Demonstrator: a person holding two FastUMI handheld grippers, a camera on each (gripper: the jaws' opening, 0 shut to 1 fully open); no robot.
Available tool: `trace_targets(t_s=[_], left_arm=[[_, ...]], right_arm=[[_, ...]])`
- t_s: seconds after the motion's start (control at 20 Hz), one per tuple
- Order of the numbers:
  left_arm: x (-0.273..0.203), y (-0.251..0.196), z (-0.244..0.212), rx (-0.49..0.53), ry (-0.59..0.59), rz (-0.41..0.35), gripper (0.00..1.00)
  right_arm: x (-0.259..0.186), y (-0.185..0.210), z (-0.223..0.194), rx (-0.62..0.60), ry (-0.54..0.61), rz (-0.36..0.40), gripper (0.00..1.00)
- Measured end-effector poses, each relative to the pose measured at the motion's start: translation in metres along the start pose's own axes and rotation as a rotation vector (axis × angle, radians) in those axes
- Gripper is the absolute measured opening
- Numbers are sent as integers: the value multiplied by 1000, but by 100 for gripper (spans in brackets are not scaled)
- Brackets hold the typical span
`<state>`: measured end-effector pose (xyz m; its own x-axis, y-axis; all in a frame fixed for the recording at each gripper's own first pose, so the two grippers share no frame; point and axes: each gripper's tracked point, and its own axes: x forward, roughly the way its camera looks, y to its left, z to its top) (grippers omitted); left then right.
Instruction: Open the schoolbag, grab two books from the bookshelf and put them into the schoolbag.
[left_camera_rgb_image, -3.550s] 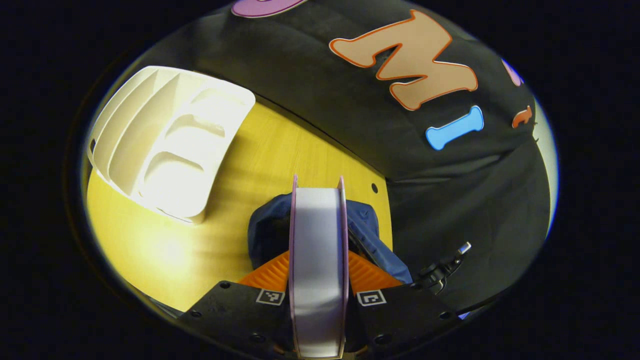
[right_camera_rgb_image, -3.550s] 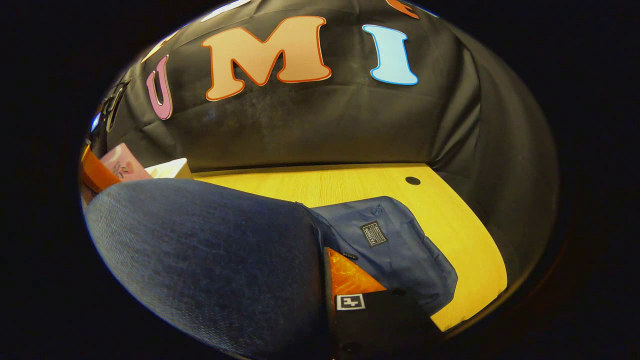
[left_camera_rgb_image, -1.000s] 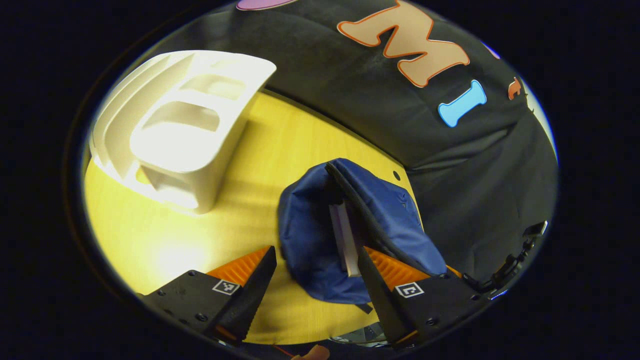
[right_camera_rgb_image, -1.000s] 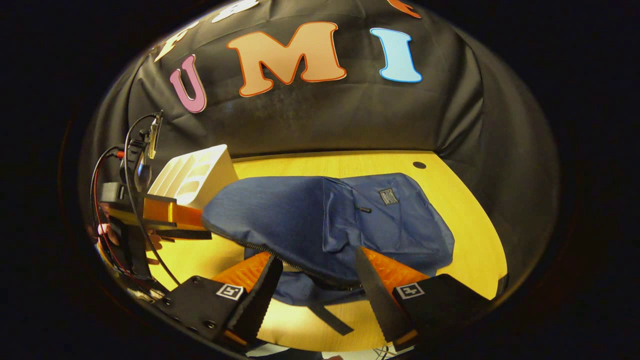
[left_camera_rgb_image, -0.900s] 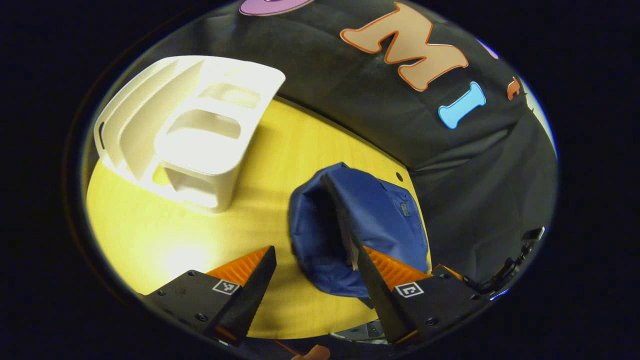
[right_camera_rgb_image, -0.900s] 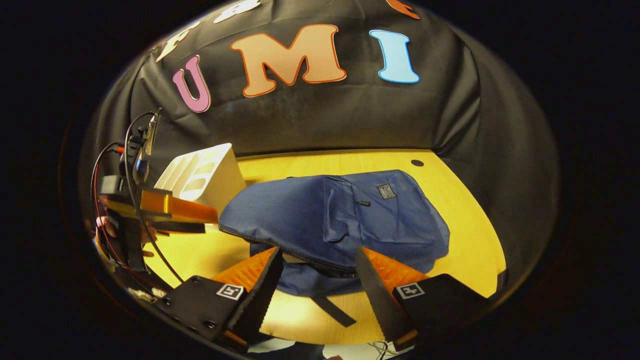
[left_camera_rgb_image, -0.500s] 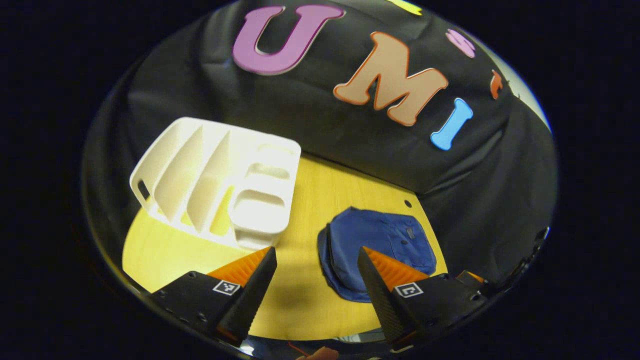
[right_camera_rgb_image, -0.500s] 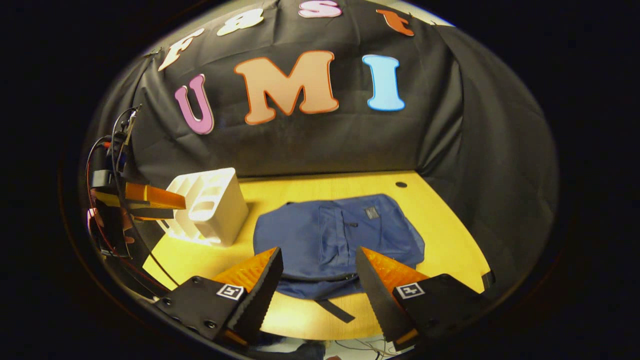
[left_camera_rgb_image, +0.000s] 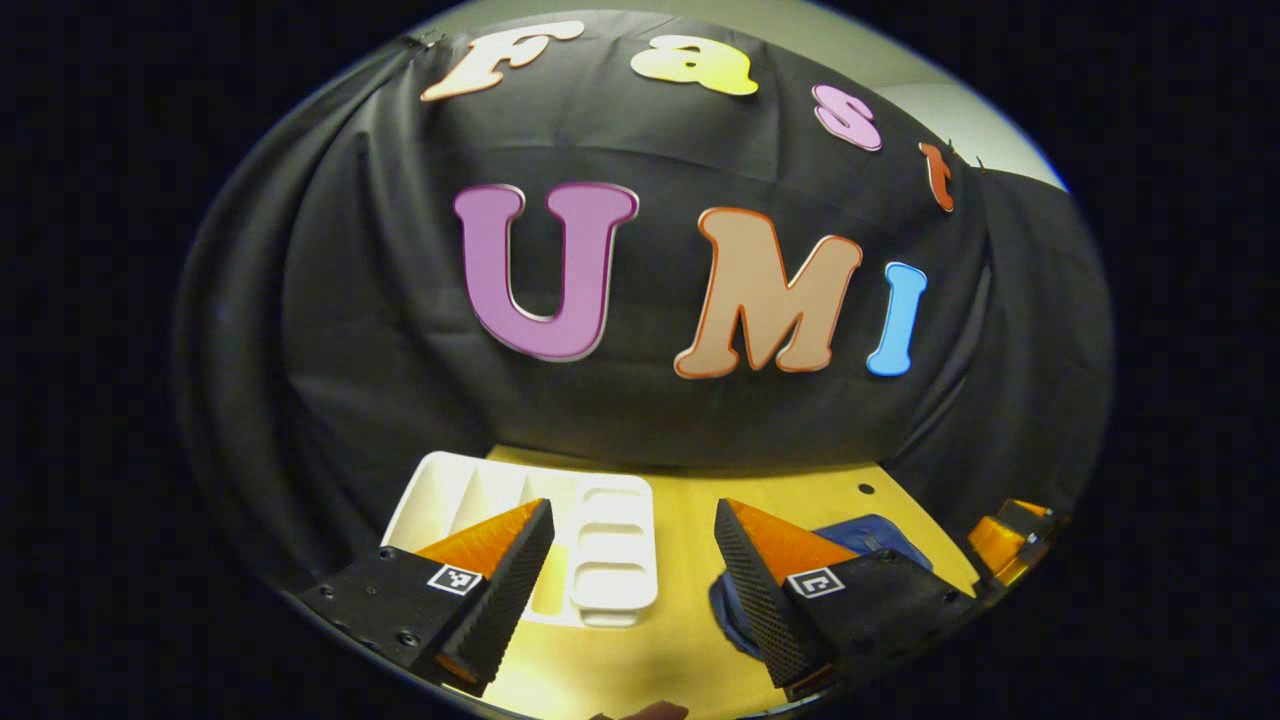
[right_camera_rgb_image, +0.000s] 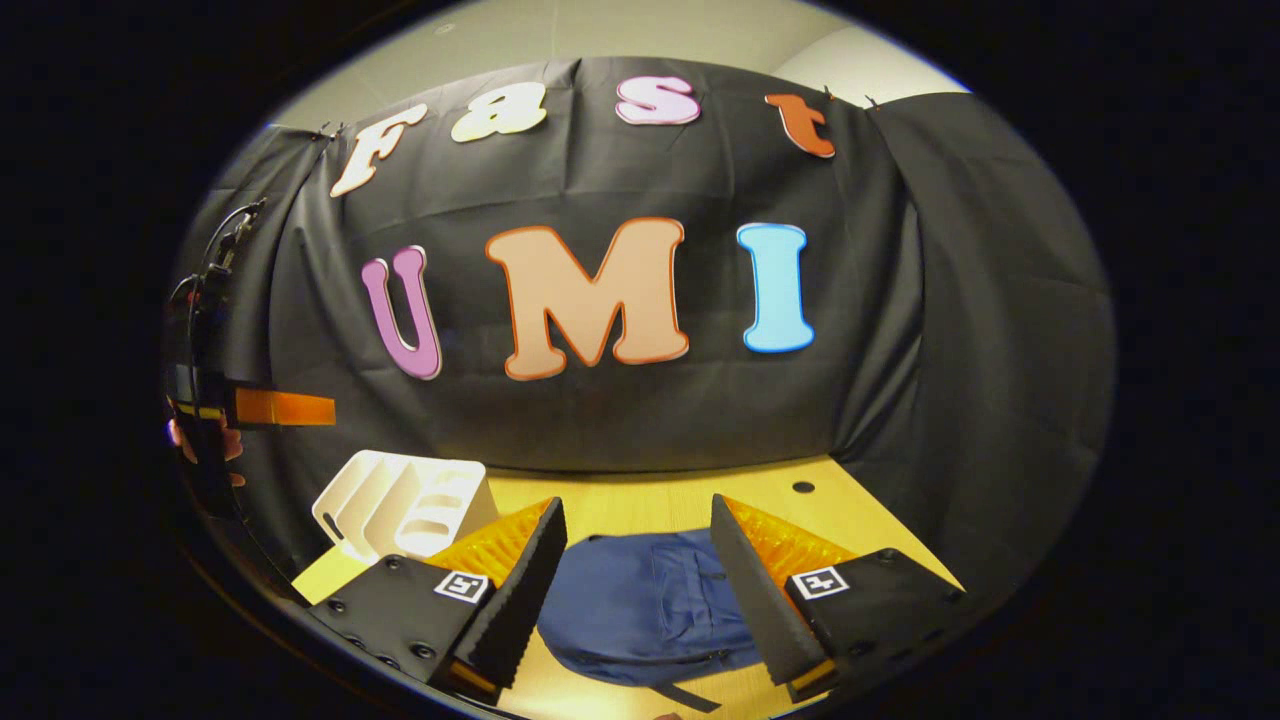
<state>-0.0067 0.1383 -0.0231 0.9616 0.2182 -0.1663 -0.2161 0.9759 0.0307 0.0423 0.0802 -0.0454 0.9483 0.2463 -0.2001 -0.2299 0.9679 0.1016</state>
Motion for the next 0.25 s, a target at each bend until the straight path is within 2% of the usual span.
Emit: trace_targets(t_s=[0.1, 0.25], left_arm=[[-2, 3, 5, 3, -17, -10, 94], [-4, 1, 0, -30, 9, -55, 94]], right_arm=[[-3, 4, 11, 10, -31, 3, 92], [-8, -3, 17, 0, -47, -33, 92]])
